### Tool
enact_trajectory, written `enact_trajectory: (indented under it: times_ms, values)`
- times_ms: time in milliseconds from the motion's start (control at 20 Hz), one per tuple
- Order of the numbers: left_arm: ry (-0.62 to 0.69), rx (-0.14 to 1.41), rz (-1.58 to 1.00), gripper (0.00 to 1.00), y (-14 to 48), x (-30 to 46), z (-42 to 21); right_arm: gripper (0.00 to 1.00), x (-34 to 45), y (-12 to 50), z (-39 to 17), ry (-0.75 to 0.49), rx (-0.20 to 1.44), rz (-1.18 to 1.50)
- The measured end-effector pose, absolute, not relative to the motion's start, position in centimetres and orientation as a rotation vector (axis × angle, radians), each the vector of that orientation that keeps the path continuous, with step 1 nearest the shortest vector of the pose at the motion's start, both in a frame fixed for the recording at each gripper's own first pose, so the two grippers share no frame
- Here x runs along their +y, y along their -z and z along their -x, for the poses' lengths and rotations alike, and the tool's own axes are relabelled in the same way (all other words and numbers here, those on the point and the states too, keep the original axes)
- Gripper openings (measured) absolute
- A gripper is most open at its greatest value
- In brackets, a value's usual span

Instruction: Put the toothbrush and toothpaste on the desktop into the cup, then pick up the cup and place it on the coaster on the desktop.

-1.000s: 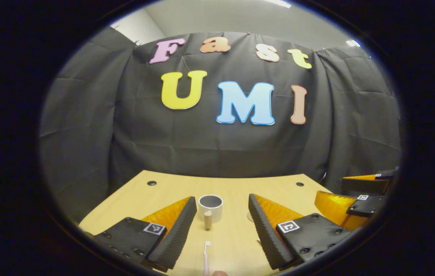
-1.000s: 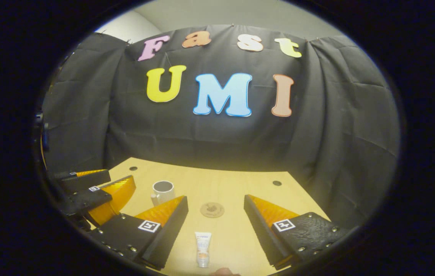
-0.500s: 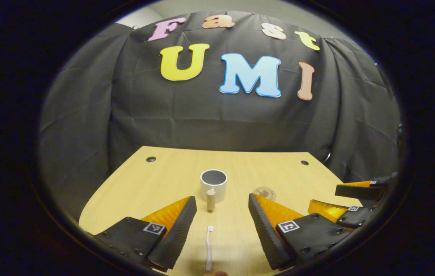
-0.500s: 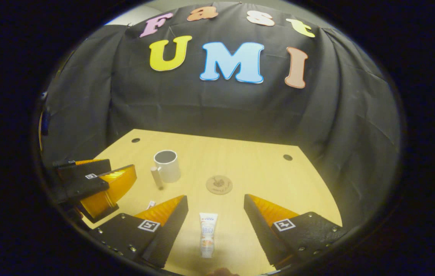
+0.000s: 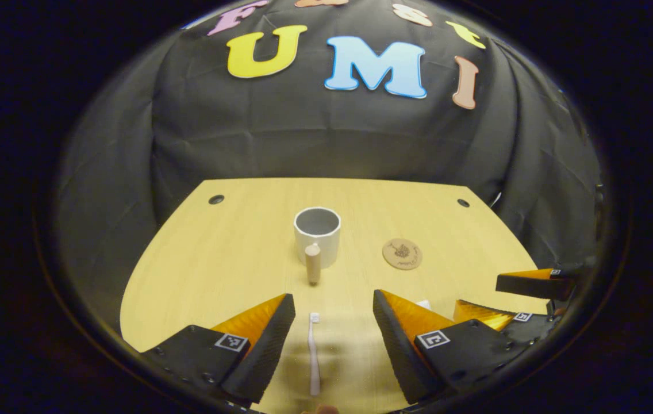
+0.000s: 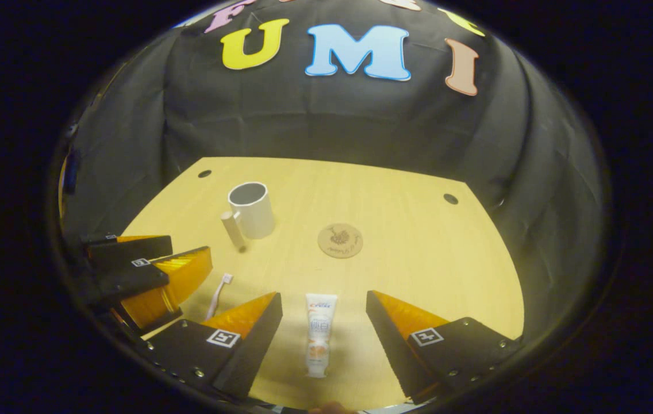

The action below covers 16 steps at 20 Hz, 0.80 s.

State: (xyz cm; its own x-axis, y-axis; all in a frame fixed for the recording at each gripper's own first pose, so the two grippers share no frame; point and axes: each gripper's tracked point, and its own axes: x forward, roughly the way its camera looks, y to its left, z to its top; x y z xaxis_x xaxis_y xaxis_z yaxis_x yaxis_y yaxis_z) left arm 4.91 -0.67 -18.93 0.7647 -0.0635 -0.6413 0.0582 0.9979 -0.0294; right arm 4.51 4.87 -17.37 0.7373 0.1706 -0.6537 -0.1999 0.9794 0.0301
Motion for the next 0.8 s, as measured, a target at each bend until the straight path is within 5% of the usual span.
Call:
enact_trajectory:
  times_ms: [800]
  values:
    - [0.024,1.190,0.056,0.92,30.8,1.3,-2.7,0.93,5.7,26.2,-3.9,-0.245,1.115,0.050]
